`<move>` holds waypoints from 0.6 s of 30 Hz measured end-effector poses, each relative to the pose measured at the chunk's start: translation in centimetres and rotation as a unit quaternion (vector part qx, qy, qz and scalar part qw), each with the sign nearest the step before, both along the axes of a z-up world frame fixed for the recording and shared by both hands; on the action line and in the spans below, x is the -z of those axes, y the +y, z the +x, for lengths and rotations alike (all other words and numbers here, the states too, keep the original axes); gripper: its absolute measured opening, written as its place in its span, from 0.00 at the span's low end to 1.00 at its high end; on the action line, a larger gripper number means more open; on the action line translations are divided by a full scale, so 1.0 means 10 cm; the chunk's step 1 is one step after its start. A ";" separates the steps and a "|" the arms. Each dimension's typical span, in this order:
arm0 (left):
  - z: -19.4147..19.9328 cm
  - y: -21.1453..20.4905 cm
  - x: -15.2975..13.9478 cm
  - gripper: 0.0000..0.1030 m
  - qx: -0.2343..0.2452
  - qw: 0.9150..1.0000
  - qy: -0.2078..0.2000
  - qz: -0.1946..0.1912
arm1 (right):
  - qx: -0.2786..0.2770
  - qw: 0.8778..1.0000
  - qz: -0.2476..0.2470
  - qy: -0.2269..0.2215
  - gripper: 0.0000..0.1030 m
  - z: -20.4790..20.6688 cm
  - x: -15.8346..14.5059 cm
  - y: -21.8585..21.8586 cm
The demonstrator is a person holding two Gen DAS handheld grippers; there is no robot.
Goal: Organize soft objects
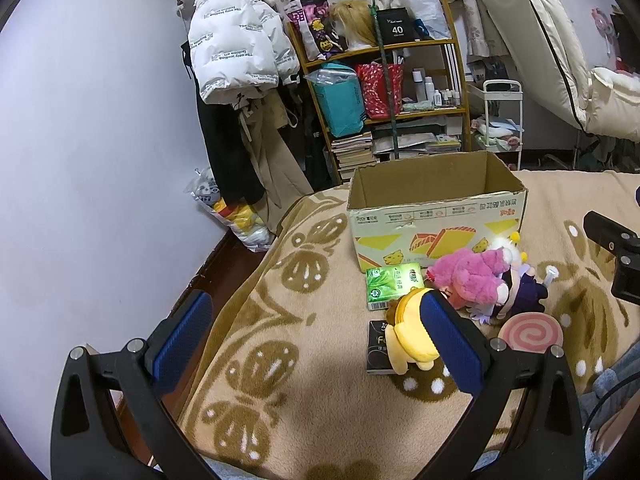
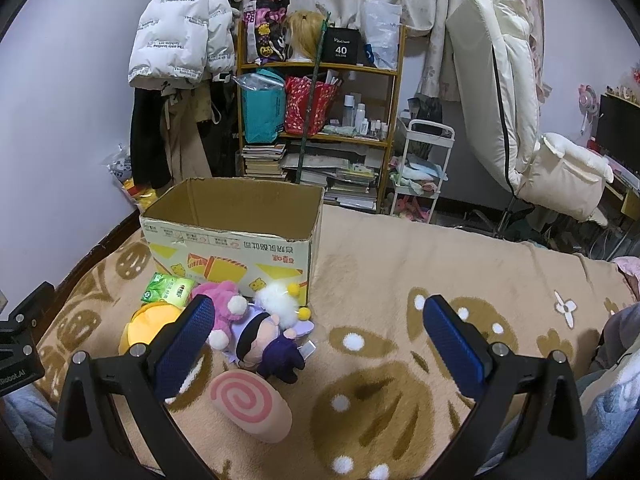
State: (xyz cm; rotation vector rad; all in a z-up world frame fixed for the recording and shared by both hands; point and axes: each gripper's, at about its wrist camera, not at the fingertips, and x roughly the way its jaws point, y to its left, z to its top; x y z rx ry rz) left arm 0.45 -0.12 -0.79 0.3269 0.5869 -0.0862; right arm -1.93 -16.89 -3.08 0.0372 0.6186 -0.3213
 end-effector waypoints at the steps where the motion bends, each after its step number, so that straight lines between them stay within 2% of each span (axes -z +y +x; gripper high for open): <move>1: -0.01 0.00 -0.01 0.99 -0.001 1.000 0.000 0.000 | 0.000 1.000 0.002 0.000 1.00 0.00 0.01 0.00; 18: -0.04 0.00 0.06 0.99 -0.001 1.000 0.000 0.004 | 0.004 1.000 0.016 0.002 1.00 -0.01 0.00 -0.07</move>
